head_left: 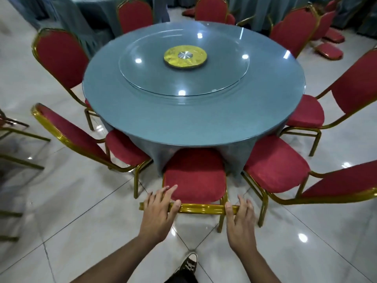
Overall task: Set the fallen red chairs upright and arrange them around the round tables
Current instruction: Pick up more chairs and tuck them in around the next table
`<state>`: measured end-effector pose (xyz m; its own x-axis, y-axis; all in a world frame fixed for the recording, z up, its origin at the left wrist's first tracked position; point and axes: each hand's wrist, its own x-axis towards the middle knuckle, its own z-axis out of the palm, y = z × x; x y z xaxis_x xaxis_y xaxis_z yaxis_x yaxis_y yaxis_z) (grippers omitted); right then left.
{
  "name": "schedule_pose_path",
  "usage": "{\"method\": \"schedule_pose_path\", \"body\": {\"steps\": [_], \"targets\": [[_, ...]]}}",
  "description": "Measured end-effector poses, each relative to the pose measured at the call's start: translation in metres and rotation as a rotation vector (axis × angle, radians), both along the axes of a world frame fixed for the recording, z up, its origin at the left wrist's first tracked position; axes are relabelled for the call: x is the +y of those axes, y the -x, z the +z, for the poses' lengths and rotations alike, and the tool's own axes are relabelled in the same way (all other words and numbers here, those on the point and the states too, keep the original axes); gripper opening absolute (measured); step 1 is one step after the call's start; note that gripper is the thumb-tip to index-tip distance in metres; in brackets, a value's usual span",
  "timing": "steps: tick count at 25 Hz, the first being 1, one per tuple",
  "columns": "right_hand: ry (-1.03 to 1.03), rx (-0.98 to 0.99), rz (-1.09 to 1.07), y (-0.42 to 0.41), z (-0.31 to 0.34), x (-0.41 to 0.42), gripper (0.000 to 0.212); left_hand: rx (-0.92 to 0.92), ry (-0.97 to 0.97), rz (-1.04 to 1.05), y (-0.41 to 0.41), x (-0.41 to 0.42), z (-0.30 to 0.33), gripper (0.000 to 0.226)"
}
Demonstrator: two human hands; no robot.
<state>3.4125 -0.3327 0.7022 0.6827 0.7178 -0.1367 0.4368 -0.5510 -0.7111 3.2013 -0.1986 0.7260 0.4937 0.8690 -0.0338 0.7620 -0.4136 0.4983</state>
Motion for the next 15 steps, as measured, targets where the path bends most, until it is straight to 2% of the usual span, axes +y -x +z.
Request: {"method": "schedule_pose_path", "body": {"steps": [1, 4, 6, 10, 15], "targets": [[-0.002, -0.017, -0.003, 0.002, -0.002, 0.000, 0.058, -0.011, -0.019, 0.014, 0.000, 0.001, -0.003, 0.064], [0.052, 0.002, -0.064, 0.004, -0.005, -0.001, 0.078, -0.022, -0.055, 0.037, -0.002, 0.000, -0.007, 0.062], [0.075, 0.002, -0.078, 0.006, -0.007, 0.003, 0.083, -0.024, -0.061, 0.058, -0.002, 0.004, -0.009, 0.062], [0.054, -0.003, -0.064, 0.028, -0.002, 0.009, 0.079, -0.015, -0.089, 0.063, 0.014, 0.019, -0.010, 0.059], [0.031, 0.055, -0.039, 0.027, -0.004, 0.007, 0.075, 0.052, -0.037, 0.022, 0.023, 0.021, -0.010, 0.063]]}}
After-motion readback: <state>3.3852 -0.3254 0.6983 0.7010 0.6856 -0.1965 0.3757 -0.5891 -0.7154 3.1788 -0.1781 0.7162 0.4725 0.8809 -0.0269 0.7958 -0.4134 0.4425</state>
